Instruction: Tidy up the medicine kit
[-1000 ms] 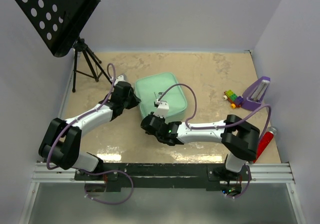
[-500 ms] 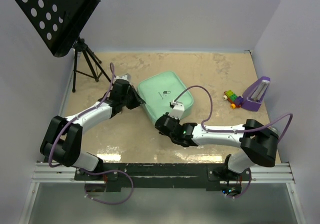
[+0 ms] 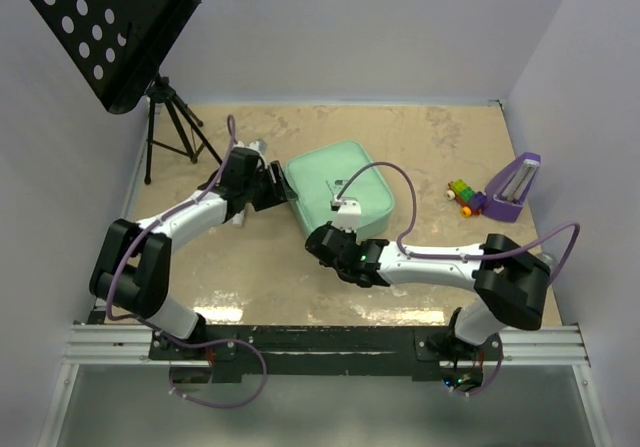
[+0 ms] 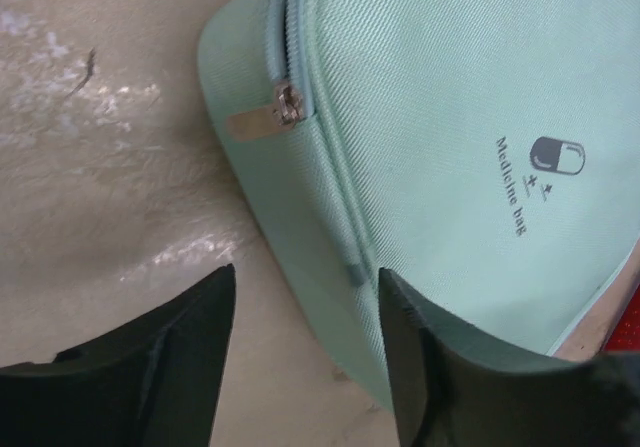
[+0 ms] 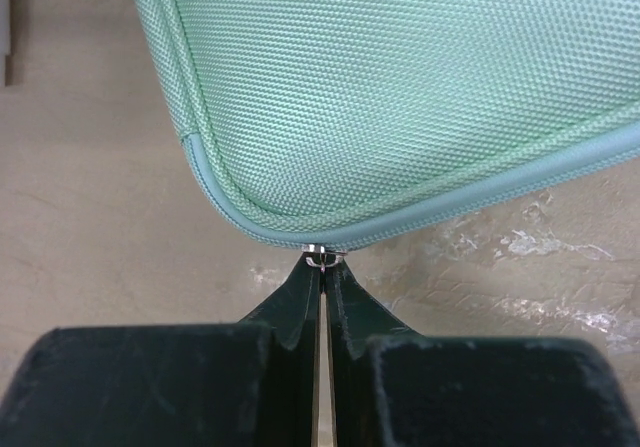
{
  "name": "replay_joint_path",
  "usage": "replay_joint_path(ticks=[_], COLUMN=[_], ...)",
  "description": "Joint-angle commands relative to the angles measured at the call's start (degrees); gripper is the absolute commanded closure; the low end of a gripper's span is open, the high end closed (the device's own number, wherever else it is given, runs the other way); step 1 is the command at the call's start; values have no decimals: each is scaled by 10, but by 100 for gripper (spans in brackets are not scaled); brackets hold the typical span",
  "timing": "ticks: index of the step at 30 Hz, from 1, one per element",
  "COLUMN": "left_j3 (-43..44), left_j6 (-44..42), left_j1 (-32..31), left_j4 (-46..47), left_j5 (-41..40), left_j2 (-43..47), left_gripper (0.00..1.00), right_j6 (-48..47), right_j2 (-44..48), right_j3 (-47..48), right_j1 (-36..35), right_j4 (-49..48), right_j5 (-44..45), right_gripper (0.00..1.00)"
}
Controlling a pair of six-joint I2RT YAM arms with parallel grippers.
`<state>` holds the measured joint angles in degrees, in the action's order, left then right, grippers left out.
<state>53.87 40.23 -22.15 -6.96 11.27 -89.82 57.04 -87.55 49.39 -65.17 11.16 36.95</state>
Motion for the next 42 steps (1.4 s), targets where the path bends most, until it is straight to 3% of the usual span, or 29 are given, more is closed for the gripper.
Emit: replay_joint_path(ticks=[1,5,11,16,22,25,29,35,42], left_j3=[-44,-87,-131,-169,-177,-175,-159,-168,-153], left_j6=[-3,12,49,55,52,50,47,51,56], left_j1=[10,2,-75,-83,-83,-83,-83,-83,-83], left_j4=[0,-3,-6,12,4,3,-7,6,15], left_j5=[-5,-9,-33,-43,-81,-99,-108,-105,-101], left_j2=[71,133,192,200,178,171,163,232,211], left_gripper=[30,18,17,28,52,55,52,34,32], right_j6=[-62,-104,-135,-137,-132,-130,-129,-131,-134], right_j2=[-29,-54,-91,-96,-87,-83,-78,-69,-76], right_j3=[64,106,157,160,142,131,121,113,118], right_j1=[0,-2,-3,-3,-4,-4,-4,-4,-5], right_j4=[11,-5,-20,-25,-32,-37,-40,-45,-49], right_j5=[16,5,-11,-15,-17,-19,-21,-21,-25], right_gripper=[100,100,100,100,100,100,100,100,100])
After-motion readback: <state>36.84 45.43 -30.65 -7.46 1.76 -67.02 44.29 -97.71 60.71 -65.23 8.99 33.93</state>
